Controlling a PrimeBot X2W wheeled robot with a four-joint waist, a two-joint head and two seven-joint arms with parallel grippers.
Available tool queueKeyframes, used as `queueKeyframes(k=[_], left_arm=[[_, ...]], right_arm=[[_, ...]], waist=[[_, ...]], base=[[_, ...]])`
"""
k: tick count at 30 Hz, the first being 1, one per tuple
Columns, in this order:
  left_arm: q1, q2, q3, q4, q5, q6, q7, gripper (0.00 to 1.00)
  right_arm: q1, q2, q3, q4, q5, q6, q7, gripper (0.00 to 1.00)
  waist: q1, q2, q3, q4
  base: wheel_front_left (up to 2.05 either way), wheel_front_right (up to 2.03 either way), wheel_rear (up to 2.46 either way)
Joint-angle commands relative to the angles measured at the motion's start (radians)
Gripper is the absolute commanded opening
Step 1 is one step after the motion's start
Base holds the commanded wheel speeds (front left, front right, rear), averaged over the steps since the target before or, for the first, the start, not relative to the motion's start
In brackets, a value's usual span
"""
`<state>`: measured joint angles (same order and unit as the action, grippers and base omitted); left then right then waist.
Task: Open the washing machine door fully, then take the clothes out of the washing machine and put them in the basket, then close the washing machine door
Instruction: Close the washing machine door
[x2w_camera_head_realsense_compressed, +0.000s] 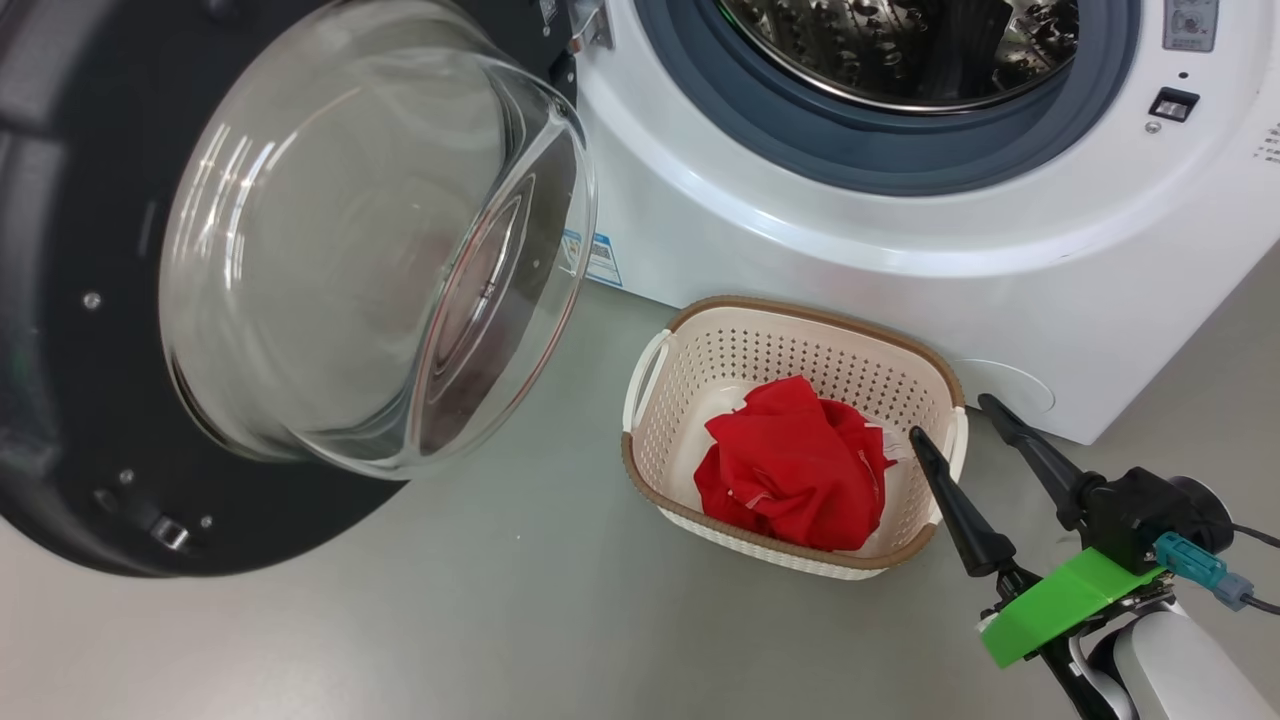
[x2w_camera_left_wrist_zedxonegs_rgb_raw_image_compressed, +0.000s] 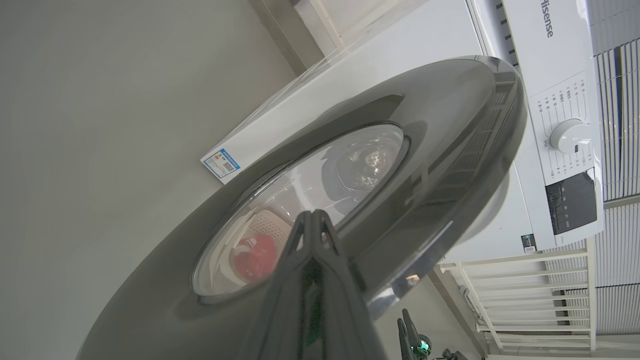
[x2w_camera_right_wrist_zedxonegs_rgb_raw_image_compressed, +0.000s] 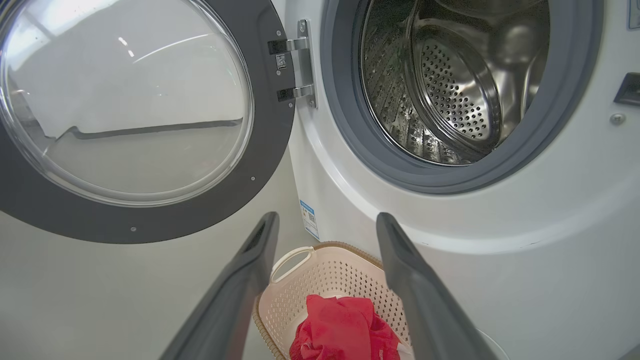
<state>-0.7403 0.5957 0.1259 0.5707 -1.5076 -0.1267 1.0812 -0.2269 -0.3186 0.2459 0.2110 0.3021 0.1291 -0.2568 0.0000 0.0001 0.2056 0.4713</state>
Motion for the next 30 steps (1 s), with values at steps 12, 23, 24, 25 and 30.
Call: queueKeyframes(k=[12, 23, 24, 25, 30], left_arm=[[0.043, 0.043, 0.006, -0.173, -0.076, -0.004, 0.117, 0.00], [0.092, -0.003, -0.035, -0.350, -0.113, -0.004, 0.214, 0.00], [0.102, -0.014, -0.043, -0.380, -0.114, -0.004, 0.222, 0.00], [0.107, -0.017, -0.047, -0.394, -0.112, -0.004, 0.225, 0.00], [0.122, -0.043, -0.060, -0.454, -0.116, -0.004, 0.236, 0.00]], right_arm=[[0.013, 0.006, -0.020, -0.036, -0.009, 0.002, -0.005, 1.00], [0.050, 0.012, -0.052, -0.051, -0.014, 0.002, -0.005, 1.00], [0.055, 0.015, -0.056, -0.053, -0.015, 0.002, -0.005, 1.00], [0.058, 0.017, -0.057, -0.054, -0.015, 0.002, -0.005, 1.00], [0.069, 0.026, -0.068, -0.059, -0.016, 0.002, -0.005, 1.00]], waist=[[0.0000, -0.0001, -0.030, -0.040], [0.0000, -0.0001, -0.045, -0.077], [0.0000, -0.0001, -0.051, -0.086], [0.0000, -0.0001, -0.052, -0.092], [0.0000, -0.0001, -0.064, -0.123]], base=[[0.00, 0.00, 0.00], [0.00, 0.00, 0.00], [0.00, 0.00, 0.00], [0.00, 0.00, 0.00], [0.00, 0.00, 0.00]])
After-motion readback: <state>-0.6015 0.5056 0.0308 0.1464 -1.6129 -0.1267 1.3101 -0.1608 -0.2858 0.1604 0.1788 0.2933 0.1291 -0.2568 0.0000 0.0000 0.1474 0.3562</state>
